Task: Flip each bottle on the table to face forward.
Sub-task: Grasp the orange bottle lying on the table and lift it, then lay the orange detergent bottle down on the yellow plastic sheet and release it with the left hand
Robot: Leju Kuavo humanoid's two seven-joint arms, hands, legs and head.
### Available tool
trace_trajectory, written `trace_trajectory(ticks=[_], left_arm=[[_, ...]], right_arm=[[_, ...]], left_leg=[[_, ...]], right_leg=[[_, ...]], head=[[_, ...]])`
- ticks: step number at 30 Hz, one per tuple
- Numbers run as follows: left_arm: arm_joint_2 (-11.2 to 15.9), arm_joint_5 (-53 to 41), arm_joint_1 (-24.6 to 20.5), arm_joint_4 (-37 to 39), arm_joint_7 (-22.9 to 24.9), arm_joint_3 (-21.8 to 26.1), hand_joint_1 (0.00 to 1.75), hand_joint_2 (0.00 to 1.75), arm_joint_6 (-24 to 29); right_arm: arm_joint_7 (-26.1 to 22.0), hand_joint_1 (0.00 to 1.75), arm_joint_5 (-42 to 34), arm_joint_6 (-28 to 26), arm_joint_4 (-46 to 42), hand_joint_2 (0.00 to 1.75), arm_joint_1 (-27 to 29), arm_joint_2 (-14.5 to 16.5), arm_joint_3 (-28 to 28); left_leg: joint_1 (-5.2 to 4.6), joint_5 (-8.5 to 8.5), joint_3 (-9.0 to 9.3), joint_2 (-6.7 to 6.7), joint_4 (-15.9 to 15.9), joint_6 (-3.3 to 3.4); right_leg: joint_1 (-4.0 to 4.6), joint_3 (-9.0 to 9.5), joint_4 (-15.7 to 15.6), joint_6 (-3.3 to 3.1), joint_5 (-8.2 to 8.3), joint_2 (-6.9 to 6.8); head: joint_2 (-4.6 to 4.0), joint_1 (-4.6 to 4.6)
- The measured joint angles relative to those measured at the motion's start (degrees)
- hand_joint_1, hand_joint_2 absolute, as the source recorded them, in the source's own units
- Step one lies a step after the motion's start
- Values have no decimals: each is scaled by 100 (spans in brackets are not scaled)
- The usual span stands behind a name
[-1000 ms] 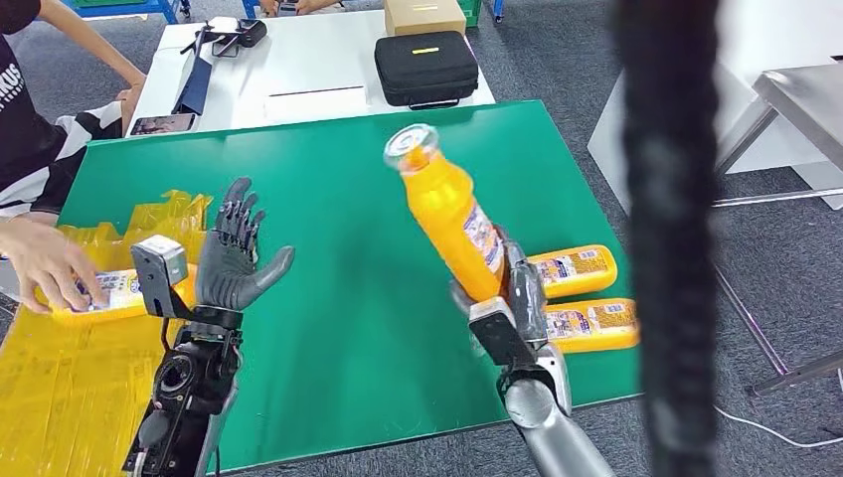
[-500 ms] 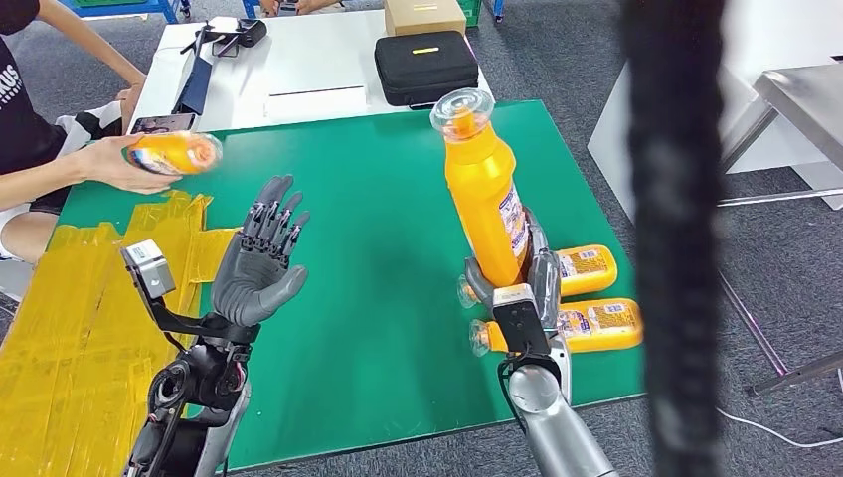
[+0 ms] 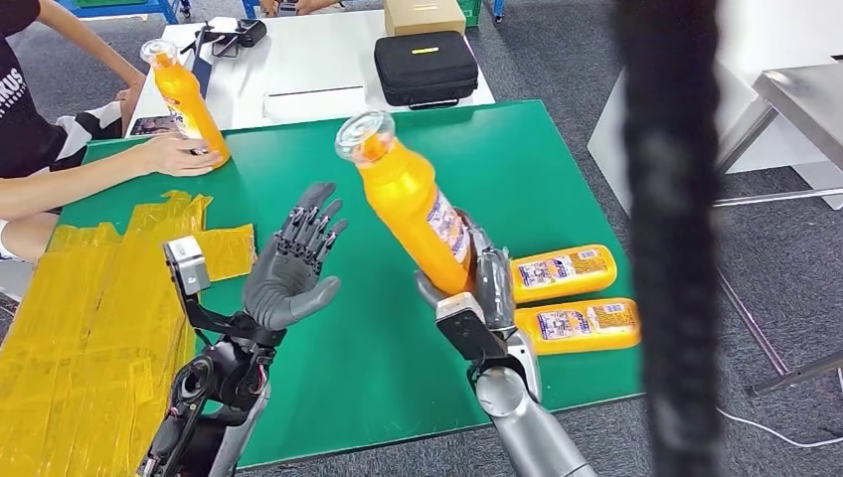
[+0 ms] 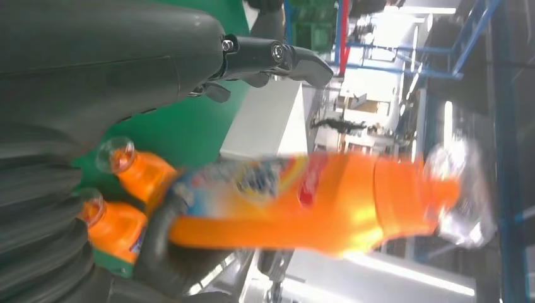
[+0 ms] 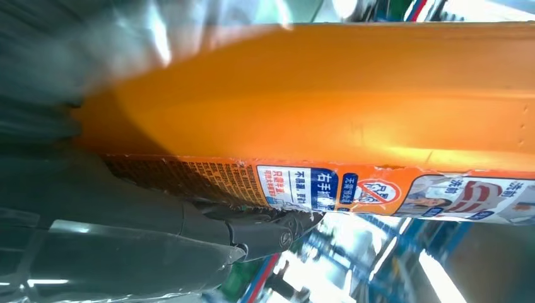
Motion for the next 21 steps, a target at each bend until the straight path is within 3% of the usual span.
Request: trace_trajectory(ticks=[13,21], left_arm=[[-65,213,-233,442,82,-186,0,175,73],[-66,251,-298,653,90,-144,0,175,83]], right_arm=[[117,175,140,286,1440,175,-629,366,562],[198,175,407,278,1996,175,-819,429,845]], left_leg=[[-1,0,-1,4,0,0],[-1,0,-2,4,0,0]], right_leg=[[-1,-2,0,0,1,1],[-1,-3,0,0,0,1]], head=[[0,0],[0,1]])
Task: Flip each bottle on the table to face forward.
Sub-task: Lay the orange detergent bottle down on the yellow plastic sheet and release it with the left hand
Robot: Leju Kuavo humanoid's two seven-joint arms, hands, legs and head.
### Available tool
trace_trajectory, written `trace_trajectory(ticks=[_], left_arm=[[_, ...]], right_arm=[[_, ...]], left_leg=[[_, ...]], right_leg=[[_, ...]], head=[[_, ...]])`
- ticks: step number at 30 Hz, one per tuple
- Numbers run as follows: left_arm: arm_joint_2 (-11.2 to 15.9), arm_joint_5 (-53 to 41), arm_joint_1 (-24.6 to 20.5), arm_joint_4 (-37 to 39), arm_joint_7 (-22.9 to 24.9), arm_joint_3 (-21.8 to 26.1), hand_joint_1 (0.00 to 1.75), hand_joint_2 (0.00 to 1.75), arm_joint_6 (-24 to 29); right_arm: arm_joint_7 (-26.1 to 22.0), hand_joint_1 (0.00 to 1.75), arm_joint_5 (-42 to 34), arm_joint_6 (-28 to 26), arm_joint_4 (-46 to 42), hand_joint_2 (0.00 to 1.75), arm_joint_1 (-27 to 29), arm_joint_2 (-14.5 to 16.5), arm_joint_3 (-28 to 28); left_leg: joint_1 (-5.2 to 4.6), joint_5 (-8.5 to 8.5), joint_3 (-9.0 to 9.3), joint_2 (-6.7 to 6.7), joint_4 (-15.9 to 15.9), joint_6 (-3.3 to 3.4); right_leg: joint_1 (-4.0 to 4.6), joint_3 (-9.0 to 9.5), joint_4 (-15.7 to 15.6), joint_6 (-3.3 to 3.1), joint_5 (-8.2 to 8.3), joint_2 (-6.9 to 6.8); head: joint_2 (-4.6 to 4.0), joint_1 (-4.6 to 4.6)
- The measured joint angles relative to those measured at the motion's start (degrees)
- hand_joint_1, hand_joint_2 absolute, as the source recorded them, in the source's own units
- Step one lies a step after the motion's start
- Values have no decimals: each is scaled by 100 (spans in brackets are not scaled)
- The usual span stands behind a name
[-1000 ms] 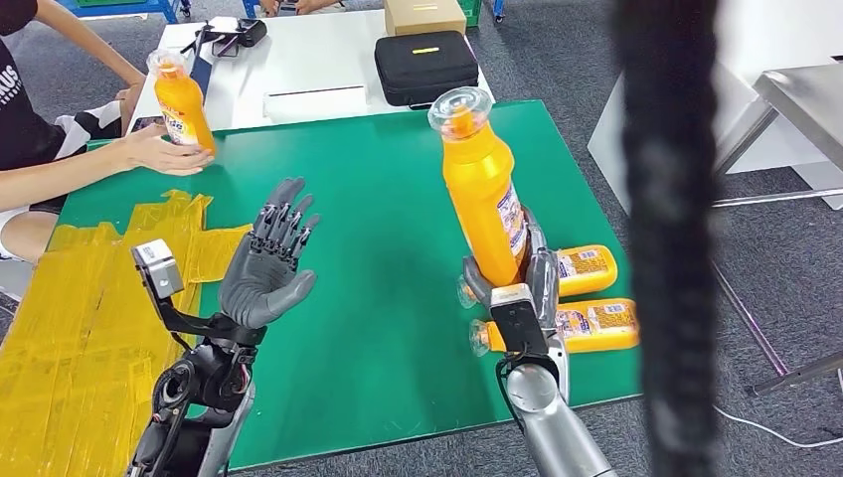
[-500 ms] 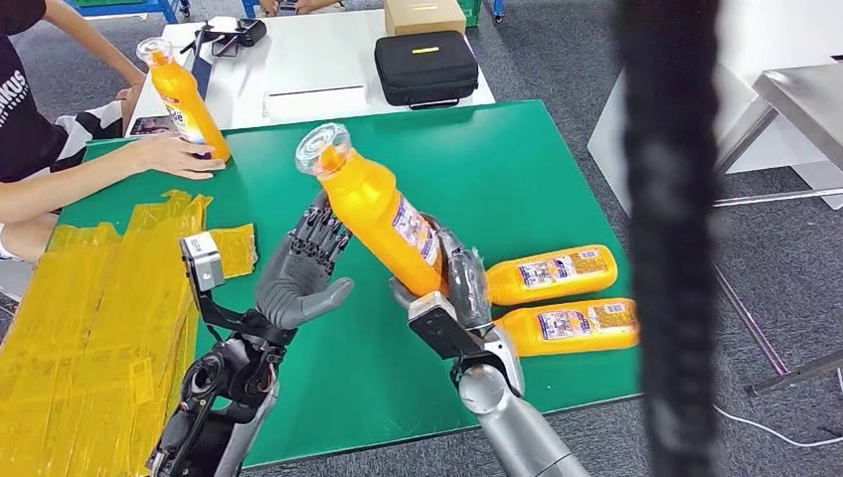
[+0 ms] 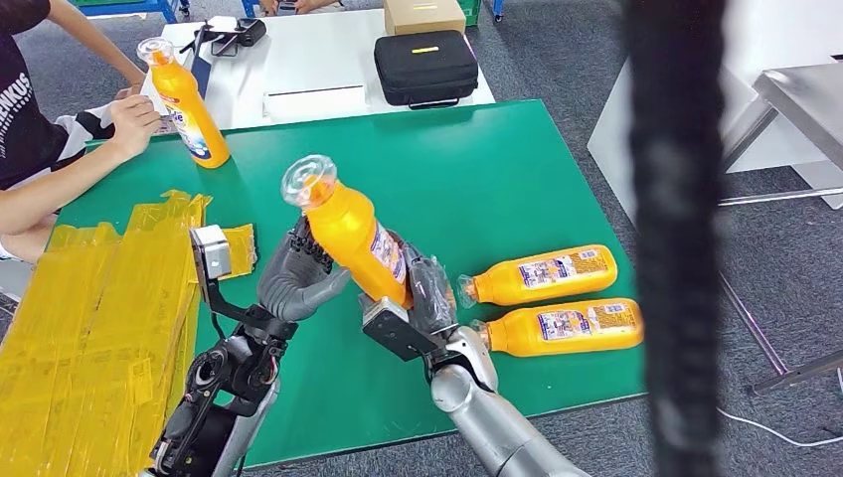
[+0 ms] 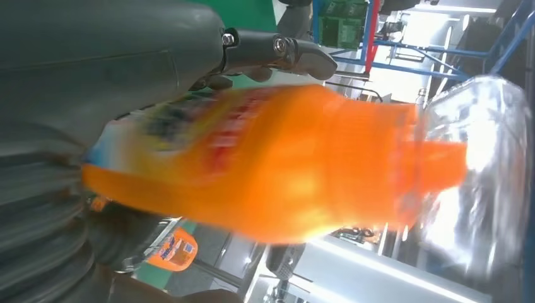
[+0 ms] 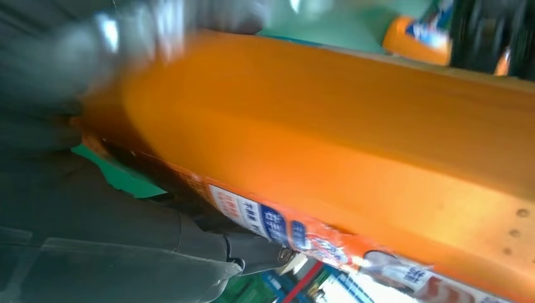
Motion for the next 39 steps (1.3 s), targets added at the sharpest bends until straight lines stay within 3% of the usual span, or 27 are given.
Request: trace_trajectory(ticks=[23,27,39], left_arm=[[14,-3,-131,537,-12,96,2,175,333],[14,-17,-131,572,-19,97,171,175,358],[14,-100,-110,584,-98,126,175,175,529]], right_arm=[[70,175,47,0,648,175,-145,82,465],[70,175,27,-5,690,175,-155,82,486],[86,175,-105,-11,722,175,-173,82,574]], left_leg=[[0,0,-1,0,0,0],[0,1,-1,0,0,0],[0,0,-2,-1,0,0]], right_leg=[[0,-1,0,0,0,0],[0,-1,0,0,0,0],[0,-1,0,0,0,0]], head=[[0,0],[0,-1],[0,1]])
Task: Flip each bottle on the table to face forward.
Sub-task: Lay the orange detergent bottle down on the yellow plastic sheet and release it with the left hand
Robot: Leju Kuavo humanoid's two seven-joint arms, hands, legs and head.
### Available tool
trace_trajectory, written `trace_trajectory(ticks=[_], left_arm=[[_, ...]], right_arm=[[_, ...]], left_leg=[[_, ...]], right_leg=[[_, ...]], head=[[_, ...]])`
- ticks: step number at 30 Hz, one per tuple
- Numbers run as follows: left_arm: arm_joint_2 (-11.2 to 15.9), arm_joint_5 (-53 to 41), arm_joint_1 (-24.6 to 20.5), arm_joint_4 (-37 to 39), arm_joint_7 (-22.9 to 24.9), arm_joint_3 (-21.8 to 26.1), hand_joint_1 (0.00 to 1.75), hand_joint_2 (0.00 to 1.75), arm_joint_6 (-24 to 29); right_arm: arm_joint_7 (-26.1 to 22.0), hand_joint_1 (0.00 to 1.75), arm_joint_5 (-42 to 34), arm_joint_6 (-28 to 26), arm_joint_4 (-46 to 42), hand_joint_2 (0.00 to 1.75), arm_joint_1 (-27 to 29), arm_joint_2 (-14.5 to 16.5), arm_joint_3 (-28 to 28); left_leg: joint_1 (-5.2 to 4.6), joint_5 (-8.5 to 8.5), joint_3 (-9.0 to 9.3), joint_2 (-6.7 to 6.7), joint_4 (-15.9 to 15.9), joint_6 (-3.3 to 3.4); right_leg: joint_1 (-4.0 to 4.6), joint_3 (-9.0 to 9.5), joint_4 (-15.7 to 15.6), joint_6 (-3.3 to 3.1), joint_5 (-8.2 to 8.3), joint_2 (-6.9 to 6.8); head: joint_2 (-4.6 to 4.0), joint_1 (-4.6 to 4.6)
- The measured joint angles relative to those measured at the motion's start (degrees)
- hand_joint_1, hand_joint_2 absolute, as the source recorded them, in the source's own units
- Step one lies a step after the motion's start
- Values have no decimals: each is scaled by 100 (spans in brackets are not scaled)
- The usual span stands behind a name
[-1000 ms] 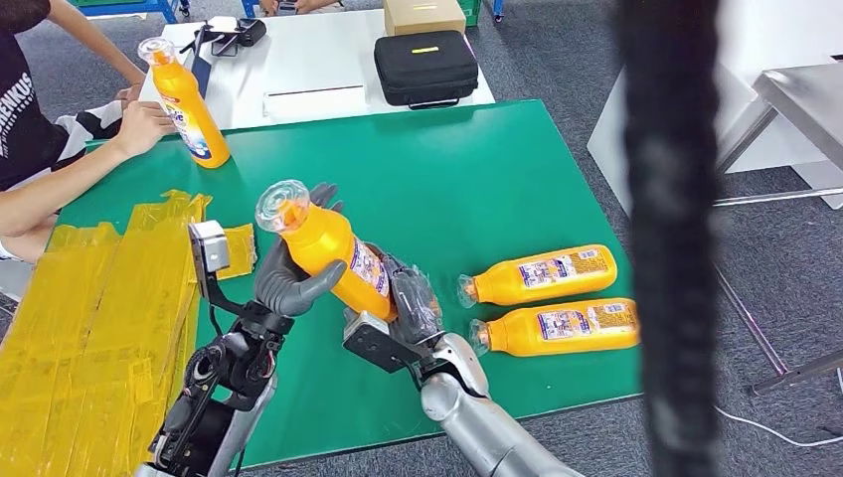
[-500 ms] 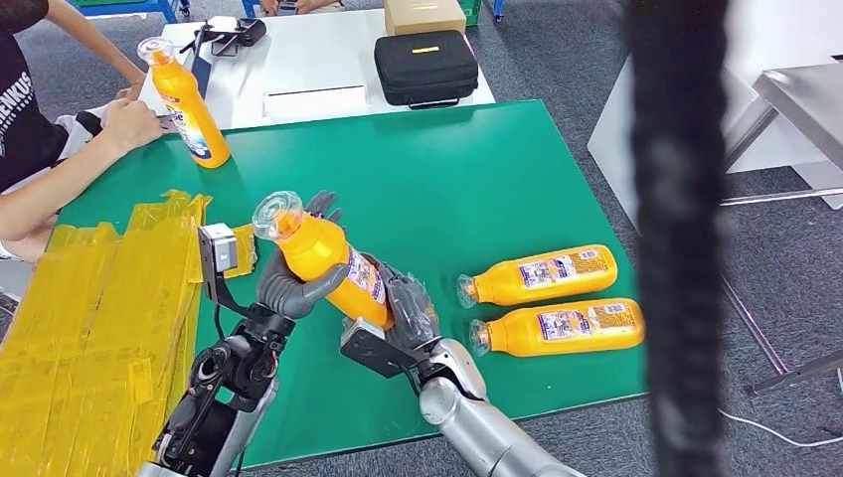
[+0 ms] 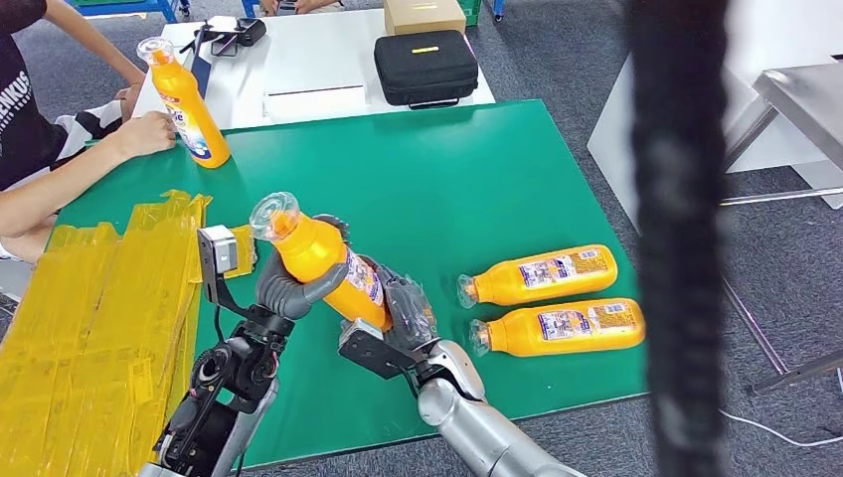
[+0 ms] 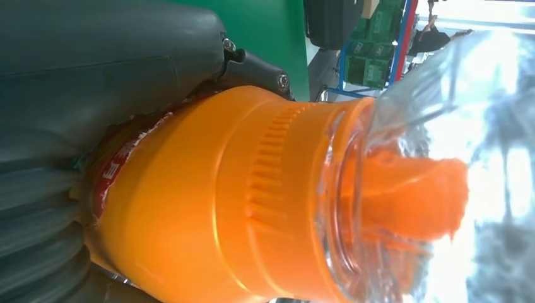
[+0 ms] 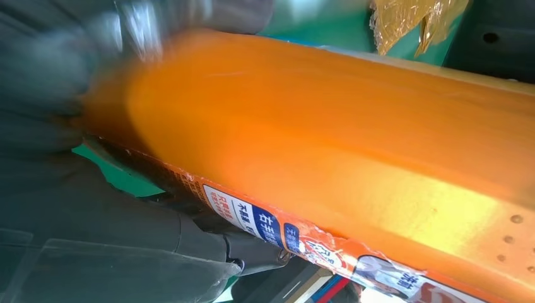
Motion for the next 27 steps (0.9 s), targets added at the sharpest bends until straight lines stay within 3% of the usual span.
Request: trace_trajectory(ticks=[8,12,15,19,21,27], left_arm=[[-13,-31,20,-74,-1,54,175,175,92],[-21,-271,-9,-126,-45,56,175,175,286],[-18,-758,-91,-169,-184,49,175,175,720],[52,-2129,-206,-203,-420,91,175,175,2066],[91,-2610,-250,-218,-448,124,175,175,2491],[226,-5448,-433,-35,-17,331,175,175,4354]], right_arm=[[-35,175,-131,-71,-51,175,3,3,23],[-214,4,-249,-260,-264,175,87,-9,8],[-423,0,-350,-414,-782,175,268,-66,0],[-434,0,-390,-514,-1845,175,558,-262,-21],[-412,0,-372,-520,-2249,175,668,-357,-39],[-519,0,-417,-476,-3459,175,1082,-672,-97]], left_leg=[[0,0,0,0,0,0],[0,0,-1,-1,0,0],[0,0,-3,-3,0,0],[0,0,-4,2,0,0],[0,1,-5,-3,0,0],[0,1,-7,0,0,1]], right_leg=[[0,0,0,0,0,0],[0,-1,0,0,0,0],[0,-2,0,0,0,-1],[0,-6,0,0,0,0],[0,-6,0,0,0,-1],[0,-7,0,0,0,-1]], head=[[0,0],[0,0],[0,0],[0,-1],[0,0],[0,0]])
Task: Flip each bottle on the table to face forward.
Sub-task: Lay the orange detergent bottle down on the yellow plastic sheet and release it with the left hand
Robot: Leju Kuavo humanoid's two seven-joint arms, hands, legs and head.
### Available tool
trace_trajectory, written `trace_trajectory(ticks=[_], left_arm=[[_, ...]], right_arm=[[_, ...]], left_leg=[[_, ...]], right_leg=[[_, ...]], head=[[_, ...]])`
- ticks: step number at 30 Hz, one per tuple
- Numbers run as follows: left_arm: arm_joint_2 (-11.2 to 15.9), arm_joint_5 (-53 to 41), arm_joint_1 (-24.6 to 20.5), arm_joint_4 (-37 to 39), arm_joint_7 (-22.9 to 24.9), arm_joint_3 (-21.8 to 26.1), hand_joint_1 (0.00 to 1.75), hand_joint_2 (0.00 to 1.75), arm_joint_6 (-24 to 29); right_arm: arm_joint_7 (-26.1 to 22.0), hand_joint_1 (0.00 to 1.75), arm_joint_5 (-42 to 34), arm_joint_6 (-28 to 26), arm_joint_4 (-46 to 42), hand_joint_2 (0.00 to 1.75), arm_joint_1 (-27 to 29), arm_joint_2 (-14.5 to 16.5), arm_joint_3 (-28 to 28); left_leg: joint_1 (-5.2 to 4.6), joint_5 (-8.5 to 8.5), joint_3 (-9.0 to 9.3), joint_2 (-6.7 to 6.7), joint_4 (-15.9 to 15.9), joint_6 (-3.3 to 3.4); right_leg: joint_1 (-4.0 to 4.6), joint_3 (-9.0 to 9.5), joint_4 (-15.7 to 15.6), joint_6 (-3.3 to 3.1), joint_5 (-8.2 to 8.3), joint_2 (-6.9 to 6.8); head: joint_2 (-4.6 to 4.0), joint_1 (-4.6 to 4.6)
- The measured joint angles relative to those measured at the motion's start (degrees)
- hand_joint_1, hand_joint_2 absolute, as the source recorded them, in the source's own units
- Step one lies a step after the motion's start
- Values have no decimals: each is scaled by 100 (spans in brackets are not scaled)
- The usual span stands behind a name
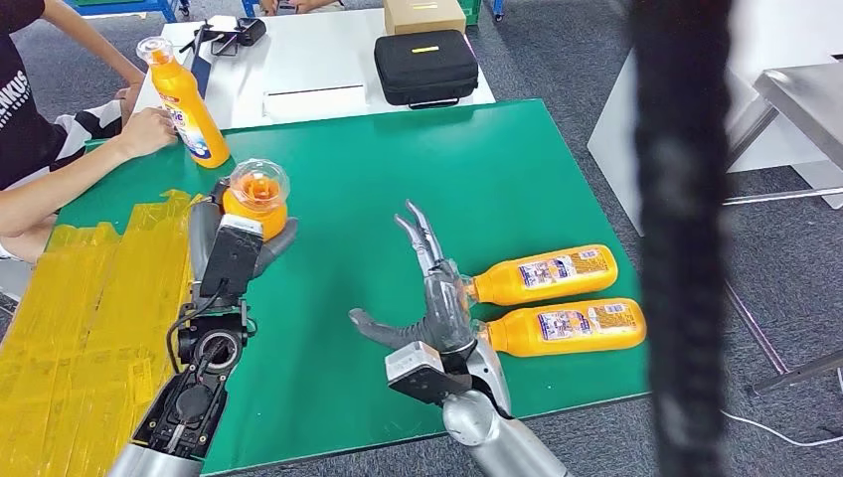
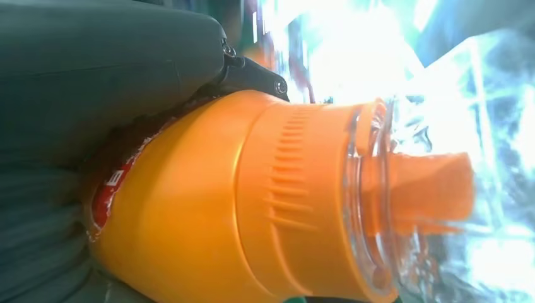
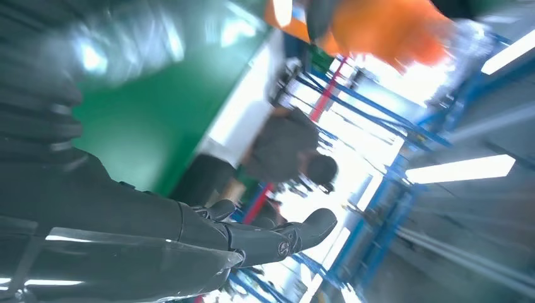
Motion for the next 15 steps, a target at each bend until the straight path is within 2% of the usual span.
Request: trace_trajectory(ticks=[4,6,8,9,10,12,13,14,15], left_arm=[[63,-1298,-101,214,341,339,175,175,407],[44,-2614,-99,227,685,642,175,175,508],[138,-4443,-125,249,1439,933,175,175,555],[275,-5255,-190,322,2094,944,175,175,563],[467,-5741,-304,449,2922,805,175,175,566],[898,-5900,-620,832,4560,158,175,175,560],[1067,-5789,-778,1068,5045,-253,175,175,538],[1181,-5687,-909,1308,5237,-641,175,175,504],[1246,-5631,-1012,1594,5137,-978,169,175,454]], right_arm=[[6,0,29,-51,-623,175,191,-229,-77],[7,0,32,-151,-797,175,258,-332,-109],[7,0,36,-277,-905,175,318,-442,-171],[5,0,37,-325,-941,175,339,-496,-214],[3,0,34,-352,-967,175,354,-542,-256],[-1,0,37,-372,-1007,175,376,-609,-334],[4,0,46,-378,-1023,175,385,-636,-376],[14,0,63,-383,-1034,175,395,-658,-418],[31,0,93,-386,-1042,175,403,-676,-461]], left_leg=[[0,0,0,1,0,0],[0,0,0,4,0,0],[0,0,1,6,0,0],[-1,1,0,8,1,-1],[-1,2,-2,14,1,-2],[0,4,-6,30,2,-2],[0,8,-6,28,1,0],[1,11,-6,17,1,1],[2,15,-6,3,0,3]], right_leg=[[0,0,0,0,0,1],[0,0,0,0,0,1],[0,-4,0,0,1,2],[0,-10,0,-2,2,5],[0,-17,0,-6,6,10],[1,-23,0,-15,14,18],[1,-21,0,-19,15,16],[2,-17,0,-18,14,8],[3,-12,0,-19,13,-1]], head=[[0,1],[0,0],[0,1],[0,2],[0,2],[0,-6],[0,-10],[0,-14],[0,-13]])
